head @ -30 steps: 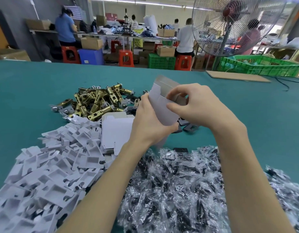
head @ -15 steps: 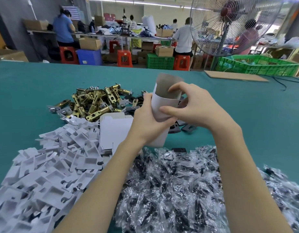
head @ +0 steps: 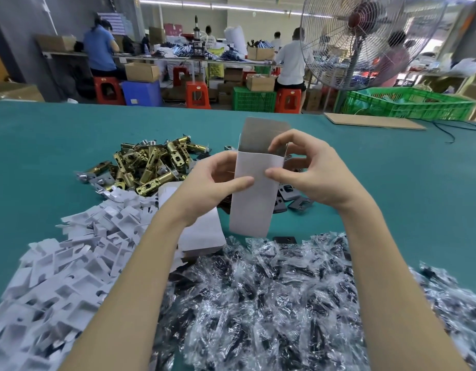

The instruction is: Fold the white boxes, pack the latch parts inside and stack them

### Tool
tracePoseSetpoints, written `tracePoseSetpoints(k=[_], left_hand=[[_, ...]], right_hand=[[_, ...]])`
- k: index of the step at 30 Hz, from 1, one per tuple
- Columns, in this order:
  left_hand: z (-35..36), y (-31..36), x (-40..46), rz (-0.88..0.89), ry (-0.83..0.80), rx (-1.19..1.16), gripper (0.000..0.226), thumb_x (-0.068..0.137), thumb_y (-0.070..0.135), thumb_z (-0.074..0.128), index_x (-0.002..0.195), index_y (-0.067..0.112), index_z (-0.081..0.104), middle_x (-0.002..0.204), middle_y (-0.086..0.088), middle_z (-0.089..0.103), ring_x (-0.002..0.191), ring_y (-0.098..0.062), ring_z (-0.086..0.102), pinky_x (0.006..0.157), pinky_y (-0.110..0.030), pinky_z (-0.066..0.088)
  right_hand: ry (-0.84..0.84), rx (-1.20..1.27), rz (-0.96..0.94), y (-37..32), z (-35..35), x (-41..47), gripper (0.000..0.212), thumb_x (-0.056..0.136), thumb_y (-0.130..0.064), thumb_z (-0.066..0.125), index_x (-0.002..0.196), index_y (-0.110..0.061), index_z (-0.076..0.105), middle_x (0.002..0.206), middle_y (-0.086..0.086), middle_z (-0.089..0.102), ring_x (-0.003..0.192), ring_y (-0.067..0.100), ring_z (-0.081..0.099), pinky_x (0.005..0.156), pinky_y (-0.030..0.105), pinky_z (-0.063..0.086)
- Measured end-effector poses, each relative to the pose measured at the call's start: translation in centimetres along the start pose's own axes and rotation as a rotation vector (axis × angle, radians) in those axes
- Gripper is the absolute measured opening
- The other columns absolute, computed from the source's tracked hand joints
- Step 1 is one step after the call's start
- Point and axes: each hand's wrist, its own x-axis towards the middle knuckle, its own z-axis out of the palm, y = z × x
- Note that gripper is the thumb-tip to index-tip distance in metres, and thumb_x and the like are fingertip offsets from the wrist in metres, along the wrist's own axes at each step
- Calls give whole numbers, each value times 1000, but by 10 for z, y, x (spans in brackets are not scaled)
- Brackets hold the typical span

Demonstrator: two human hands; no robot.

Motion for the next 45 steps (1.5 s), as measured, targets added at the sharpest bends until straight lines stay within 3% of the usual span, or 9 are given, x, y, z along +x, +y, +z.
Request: tracePoseSetpoints(k=[9,18,24,30,34,36,38,42,45], left_hand=[[-4,-9,1,6,59,-22,31,87,9,78,115,18,71,110,0,78,105,-18,74,86,-29,59],[-3,-6,4,56,155,29,52,91,22,77,136,31,53,114,3,76,102,-13,74,84,-28,60],[-2,-3,2,175,242,44,41,93,14,74,126,30,57,106,5,77,84,-14,74,72,-25,58],[0,2,0,160,213,140,7,98,17,68,102,21,72,105,0,73,90,-14,71,86,-39,60],[4,6,2,150,320,106,13,98,15,67,90,6,69,93,9,71,86,-13,70,88,-43,60],[5,7,3,151,335,87,9,97,10,68,101,15,63,88,9,70,83,-9,69,83,-38,59],[7,9,3,112,306,4,34,96,7,68,119,27,51,84,7,72,82,-9,70,82,-36,58],[9,13,3,106,252,65,27,99,10,64,113,33,64,93,8,75,89,-14,71,90,-49,60],[10,19,1,88,188,43,5,96,26,68,96,30,71,106,2,75,97,-36,70,95,-58,55]], right_hand=[[47,335,50,17,16,-2,62,87,-7,80,129,-31,42,96,2,75,81,26,74,76,35,60],[171,381,22,18,23,-1,40,86,-8,81,115,-26,59,113,3,75,83,22,76,75,33,61],[141,333,34,21,21,-1,32,85,-13,83,110,-26,68,118,5,71,89,26,77,75,32,62],[97,313,26,23,18,-3,26,86,-8,82,104,-20,70,110,-2,73,88,20,76,79,29,59],[18,344,76,24,19,-4,25,86,-8,81,100,-25,71,108,-4,75,86,19,77,79,31,61],[2,346,93,26,19,-4,24,85,-10,82,98,-28,72,108,-4,75,87,22,77,84,38,63],[-5,356,104,28,18,-5,24,85,-11,82,98,-28,72,108,-5,75,88,24,77,85,41,63],[6,361,123,31,15,-6,25,85,-9,82,99,-27,72,106,-5,75,84,19,76,82,37,63],[24,361,126,31,14,-8,26,86,-7,81,105,-20,71,110,2,75,87,19,77,78,30,60]])
